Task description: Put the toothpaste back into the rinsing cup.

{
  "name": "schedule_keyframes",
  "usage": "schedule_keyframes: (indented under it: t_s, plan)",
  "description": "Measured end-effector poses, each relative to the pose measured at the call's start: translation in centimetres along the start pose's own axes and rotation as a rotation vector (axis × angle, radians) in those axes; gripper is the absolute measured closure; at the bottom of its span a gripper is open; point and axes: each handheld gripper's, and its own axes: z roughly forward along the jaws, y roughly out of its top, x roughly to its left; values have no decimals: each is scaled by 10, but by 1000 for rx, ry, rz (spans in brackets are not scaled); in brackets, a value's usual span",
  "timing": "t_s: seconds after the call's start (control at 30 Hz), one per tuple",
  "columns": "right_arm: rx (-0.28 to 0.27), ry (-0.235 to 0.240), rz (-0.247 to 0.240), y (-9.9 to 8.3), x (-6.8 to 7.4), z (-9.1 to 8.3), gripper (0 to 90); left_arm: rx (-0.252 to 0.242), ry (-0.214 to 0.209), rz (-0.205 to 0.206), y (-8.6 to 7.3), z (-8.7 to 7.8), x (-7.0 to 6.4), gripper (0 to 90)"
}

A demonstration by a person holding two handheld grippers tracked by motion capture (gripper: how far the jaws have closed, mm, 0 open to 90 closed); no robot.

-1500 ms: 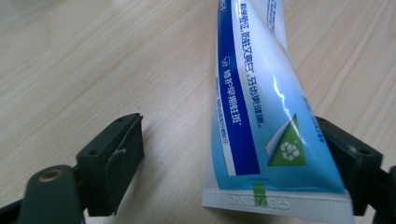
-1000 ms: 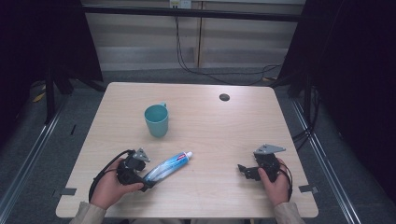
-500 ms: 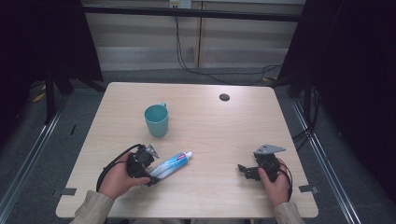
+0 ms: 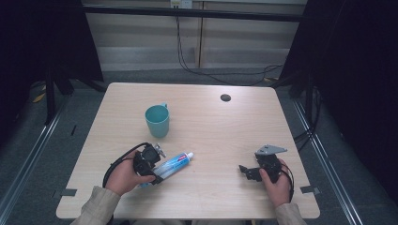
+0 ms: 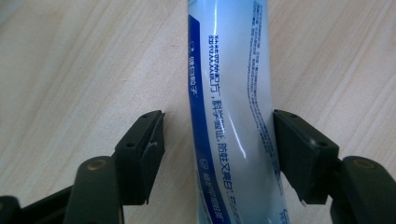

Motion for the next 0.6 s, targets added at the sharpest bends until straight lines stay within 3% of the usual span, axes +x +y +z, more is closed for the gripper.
schedule_keyframes:
  t_s: [0.23, 0.3, 0.53, 0.6]
  plan:
    - [-2, 0, -3, 0, 0, 0, 115, 27, 28, 32, 9, 7, -6, 405]
    - [0, 0, 0, 0, 0, 0, 115, 46, 28, 47, 11, 6, -9, 476]
    - [0, 0, -1, 0, 0, 0, 115, 92, 32, 33, 18, 6, -11, 547]
    - [0, 0, -1, 0, 0, 0, 115, 104, 18, 20, 19, 6, -11, 610]
